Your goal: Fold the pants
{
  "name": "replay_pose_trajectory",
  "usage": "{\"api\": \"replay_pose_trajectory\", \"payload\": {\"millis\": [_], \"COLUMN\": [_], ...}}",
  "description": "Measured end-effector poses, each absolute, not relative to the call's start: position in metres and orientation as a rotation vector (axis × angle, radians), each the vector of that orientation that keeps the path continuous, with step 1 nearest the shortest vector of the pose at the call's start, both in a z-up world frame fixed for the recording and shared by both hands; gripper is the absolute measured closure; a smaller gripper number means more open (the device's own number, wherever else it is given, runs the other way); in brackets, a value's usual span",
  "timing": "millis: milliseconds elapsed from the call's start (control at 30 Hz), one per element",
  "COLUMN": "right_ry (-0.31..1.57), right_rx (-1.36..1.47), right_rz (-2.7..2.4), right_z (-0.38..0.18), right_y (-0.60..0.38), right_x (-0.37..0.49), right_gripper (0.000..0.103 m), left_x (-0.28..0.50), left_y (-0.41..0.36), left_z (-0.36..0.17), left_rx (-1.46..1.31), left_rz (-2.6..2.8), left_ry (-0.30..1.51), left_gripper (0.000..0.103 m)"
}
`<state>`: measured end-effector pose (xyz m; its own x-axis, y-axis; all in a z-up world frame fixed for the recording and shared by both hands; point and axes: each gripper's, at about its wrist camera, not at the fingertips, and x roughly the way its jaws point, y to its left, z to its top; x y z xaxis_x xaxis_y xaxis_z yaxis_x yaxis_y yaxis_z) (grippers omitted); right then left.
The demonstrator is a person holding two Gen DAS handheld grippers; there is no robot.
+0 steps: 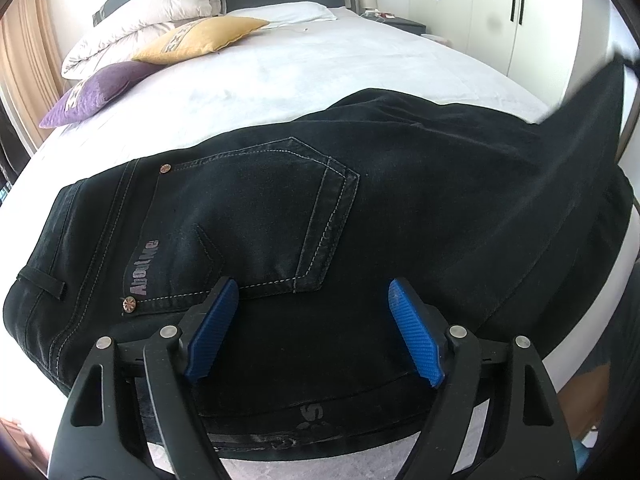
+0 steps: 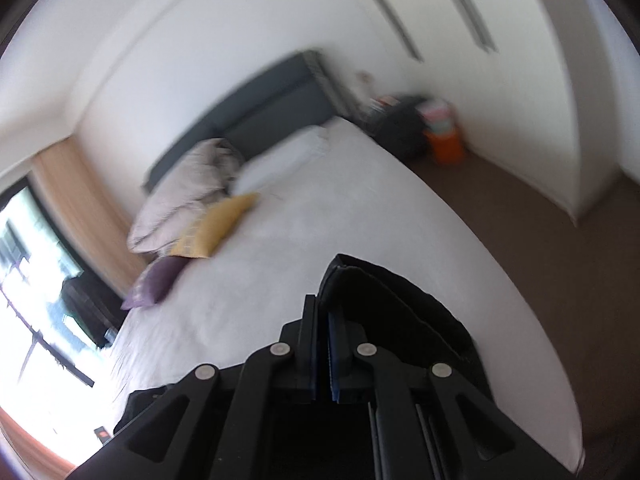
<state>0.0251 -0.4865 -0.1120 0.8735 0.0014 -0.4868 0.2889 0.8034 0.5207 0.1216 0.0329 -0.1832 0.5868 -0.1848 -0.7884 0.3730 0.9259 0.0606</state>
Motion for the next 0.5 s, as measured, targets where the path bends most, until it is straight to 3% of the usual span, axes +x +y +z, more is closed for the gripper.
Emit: {"api": "replay_pose_trajectory", "payload": {"millis": [267,500], "right_ry": [0.675,0.730], "right_rx": [0.916,0.889], "right_rz": [-0.292,-0.302], "right_z": [-0.240,-0.240], "right_y": [-0.503,-0.499], "right_x": [-0.069,-0.072], "right_gripper": [0.097,0.097], "left_x": [0.123,0.125], "left_y": [0.031,0.027], "left_z": [-0.183,-0.184], "left_rx": [0.243,0.254], "left_rz": [-0.328,-0.320], "left_ry": [0.894,0.902], "left_gripper": [0.024,0.021]}}
